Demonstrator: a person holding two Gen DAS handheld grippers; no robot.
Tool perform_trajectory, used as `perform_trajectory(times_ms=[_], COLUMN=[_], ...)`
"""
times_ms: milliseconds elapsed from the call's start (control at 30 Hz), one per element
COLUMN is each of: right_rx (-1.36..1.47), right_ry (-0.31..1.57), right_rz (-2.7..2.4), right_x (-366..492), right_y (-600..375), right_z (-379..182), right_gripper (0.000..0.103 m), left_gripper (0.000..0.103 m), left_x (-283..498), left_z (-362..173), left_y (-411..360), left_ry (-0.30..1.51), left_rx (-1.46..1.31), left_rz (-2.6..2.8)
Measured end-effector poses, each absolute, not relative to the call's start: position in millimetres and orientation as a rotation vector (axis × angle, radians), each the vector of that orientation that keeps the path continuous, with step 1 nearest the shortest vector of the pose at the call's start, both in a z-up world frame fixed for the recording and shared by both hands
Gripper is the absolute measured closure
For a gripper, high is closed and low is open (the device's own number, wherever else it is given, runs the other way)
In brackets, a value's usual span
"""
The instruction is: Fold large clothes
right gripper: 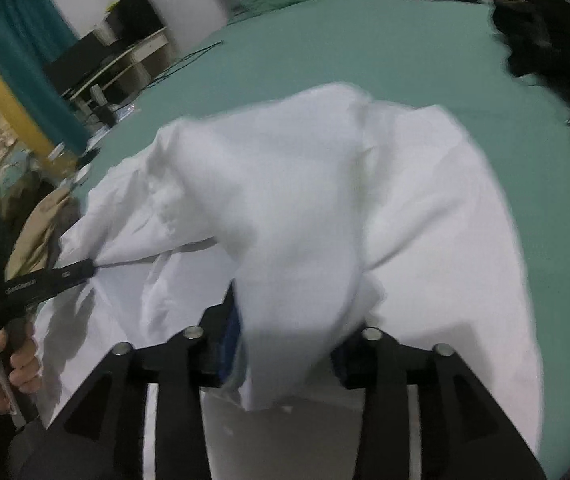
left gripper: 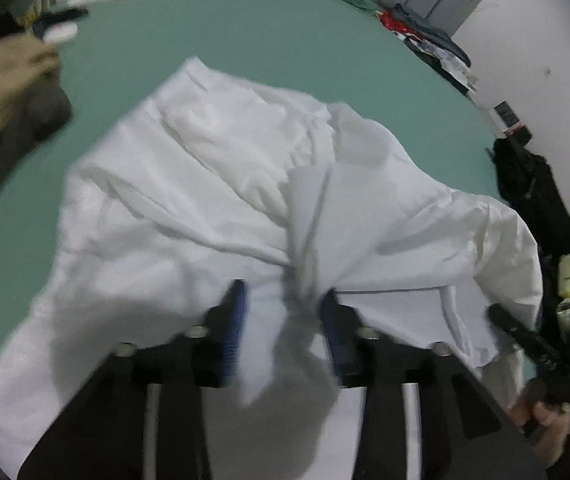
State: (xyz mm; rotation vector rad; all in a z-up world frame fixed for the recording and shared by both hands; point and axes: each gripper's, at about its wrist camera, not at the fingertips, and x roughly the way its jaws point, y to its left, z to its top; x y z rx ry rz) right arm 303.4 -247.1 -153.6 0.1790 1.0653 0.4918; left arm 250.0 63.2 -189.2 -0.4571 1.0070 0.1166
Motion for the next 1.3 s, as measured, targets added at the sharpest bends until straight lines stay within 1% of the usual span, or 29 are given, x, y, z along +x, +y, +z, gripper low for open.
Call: perform_trajectory(times_ms=[33,233,333,400,500,633,700,767,800,833,867,1033,1100,1133,1267,1300], right_rx=[0.162,0.067,0.007,-0.015,-0.006,-0.047,-0.054,0.029,0.074,0.107,0.091,-0.041,-0.13,-0.184,-0.352,-0.364], right_ry=[1.041,0.825,0.714,0.691,0.666,0.627,0.674,0.758,0.795,0.833,0.862,0.866,0.897,0.91,0.833,0.834], right_rz=[0.439,0.288,0.285,0.335,0.382,0.485,0.505,0.531,0.551,0.574,0.574,0.593,0.599,0.6,0.569,0.564], right_x=[300,283,284,291,294,309,328,345,349,352,351,322,312,307,284,283], right_y=[-252,-269,-257,-239,-231,-205,-202,-209,-215,-219,-219,-212,-203,-197,-189,-189], right_z=[-147,-103,-85,-78,-71,-71,-79,-95,-102,-110,-117,-130,-141,-148,-155,-153], right_gripper=[0.056,0.056,0.056,0.056,0.056,0.056,0.056,0.056,0.07,0.099,0.099,0.098,0.092,0.086,0.075,0.07], left_gripper=[0.054,0.054,0.054,0.054,0.054,0.054,0.054,0.054,0.054,0.054,0.054,0.054,0.054,0.054,0.053,0.053], left_x=[250,249,248,255,279,308,322,329,331,328,327,318,316,314,309,309], left_z=[-184,-125,-100,-91,-91,-110,-126,-142,-151,-157,-164,-177,-183,-185,-181,-180], left_y=[63,46,40,32,16,9,6,5,5,4,4,17,26,29,24,24], left_ry=[0.993,0.851,0.766,0.734,0.737,0.783,0.834,0.895,0.925,0.945,0.967,1.001,1.037,1.048,1.042,1.043], left_rx=[-0.437,-0.208,-0.189,-0.194,-0.178,-0.217,-0.235,-0.246,-0.243,-0.232,-0.212,-0.132,-0.137,-0.136,-0.04,-0.024], left_rz=[0.123,0.188,0.181,0.151,0.101,0.026,0.015,0.011,0.016,0.02,0.03,0.109,0.111,0.111,0.142,0.151])
